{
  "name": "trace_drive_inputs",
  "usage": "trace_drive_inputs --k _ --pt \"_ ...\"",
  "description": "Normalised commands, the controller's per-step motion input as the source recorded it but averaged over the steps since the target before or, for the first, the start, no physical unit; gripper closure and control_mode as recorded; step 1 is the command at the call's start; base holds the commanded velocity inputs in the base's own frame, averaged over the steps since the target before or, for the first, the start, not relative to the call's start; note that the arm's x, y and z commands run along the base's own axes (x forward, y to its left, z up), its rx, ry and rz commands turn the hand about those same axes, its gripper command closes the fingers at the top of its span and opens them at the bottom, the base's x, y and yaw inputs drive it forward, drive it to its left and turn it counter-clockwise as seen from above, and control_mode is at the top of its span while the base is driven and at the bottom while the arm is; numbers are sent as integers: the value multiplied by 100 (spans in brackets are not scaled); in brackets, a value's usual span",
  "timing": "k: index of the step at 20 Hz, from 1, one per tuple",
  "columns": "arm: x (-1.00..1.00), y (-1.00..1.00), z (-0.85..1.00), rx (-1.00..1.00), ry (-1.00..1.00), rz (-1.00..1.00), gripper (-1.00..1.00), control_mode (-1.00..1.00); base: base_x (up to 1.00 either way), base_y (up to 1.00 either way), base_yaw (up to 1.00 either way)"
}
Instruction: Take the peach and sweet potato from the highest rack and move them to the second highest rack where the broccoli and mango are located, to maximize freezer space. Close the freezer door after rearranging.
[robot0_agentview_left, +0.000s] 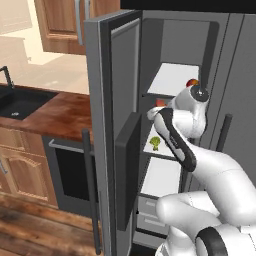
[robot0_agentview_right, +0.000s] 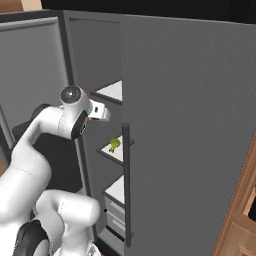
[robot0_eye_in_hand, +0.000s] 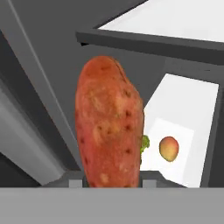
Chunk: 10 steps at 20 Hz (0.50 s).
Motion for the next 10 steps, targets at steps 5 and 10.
trace_drive_inputs --k 5,10 --pt "-5 -18 -51 -22 64 0 100 -100 0 0 0" --pt "14 -46 -49 -4 30 0 100 -100 0 0 0"
